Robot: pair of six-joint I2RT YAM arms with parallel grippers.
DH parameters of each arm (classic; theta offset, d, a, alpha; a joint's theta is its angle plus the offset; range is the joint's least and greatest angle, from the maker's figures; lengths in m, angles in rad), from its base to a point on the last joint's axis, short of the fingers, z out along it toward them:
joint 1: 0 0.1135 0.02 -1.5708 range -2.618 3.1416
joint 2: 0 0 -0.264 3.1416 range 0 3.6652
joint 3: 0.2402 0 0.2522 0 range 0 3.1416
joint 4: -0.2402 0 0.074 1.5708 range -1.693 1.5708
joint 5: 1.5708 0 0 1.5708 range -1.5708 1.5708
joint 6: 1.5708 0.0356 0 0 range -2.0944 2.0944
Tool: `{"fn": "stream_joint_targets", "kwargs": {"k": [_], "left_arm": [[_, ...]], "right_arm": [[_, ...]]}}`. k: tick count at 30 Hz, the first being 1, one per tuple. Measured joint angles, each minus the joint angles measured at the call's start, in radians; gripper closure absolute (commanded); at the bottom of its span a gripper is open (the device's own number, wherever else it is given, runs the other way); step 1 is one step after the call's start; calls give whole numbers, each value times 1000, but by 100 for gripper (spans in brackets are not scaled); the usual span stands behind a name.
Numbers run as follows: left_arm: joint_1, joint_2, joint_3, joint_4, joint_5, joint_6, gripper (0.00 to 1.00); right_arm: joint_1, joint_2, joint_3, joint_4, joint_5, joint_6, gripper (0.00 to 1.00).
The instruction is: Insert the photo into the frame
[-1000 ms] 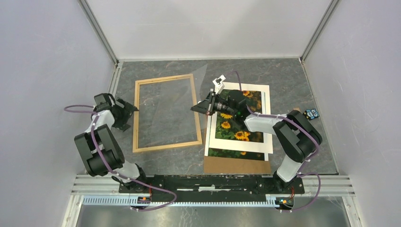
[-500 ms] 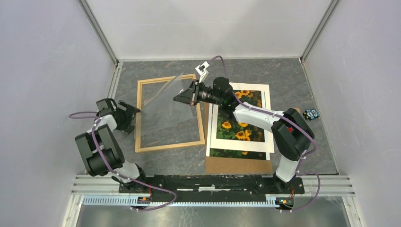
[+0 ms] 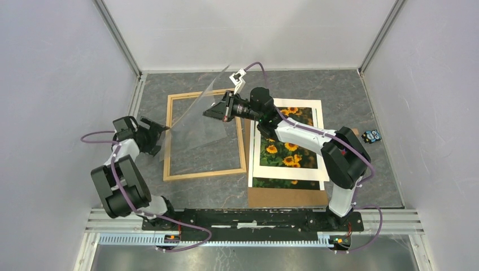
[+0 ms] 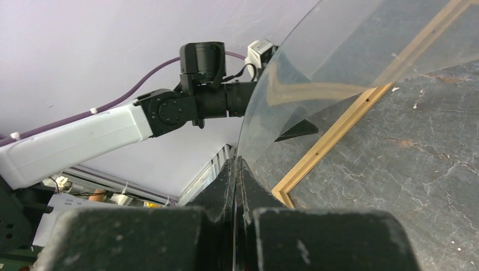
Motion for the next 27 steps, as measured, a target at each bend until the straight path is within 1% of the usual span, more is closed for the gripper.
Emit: {"fn": "stream_joint_targets", "kwargs": {"k": [4, 8, 12, 16, 21, 24, 27], "left_arm": [[1, -90, 5, -22, -25, 2, 0], [3, -193, 49, -90, -104, 3, 0], [15, -261, 138, -167, -190, 3, 0], [18, -280, 259, -245, -249, 2, 0], [19, -284, 377, -286, -233, 3, 0], [13, -308, 394, -282, -193, 3, 0], [2, -334, 394, -281, -158, 3, 0]], "right_arm": [[5, 0, 12, -9, -1, 3, 100], [8, 0, 25, -8, -1, 3, 100], [13, 10, 46, -8, -10, 7, 100], [18, 34, 77, -8, -19, 6, 100], [19, 102, 151, -19, -25, 6, 100], [24, 145, 209, -27, -28, 11, 100], [26, 153, 237, -48, -27, 10, 100]]}}
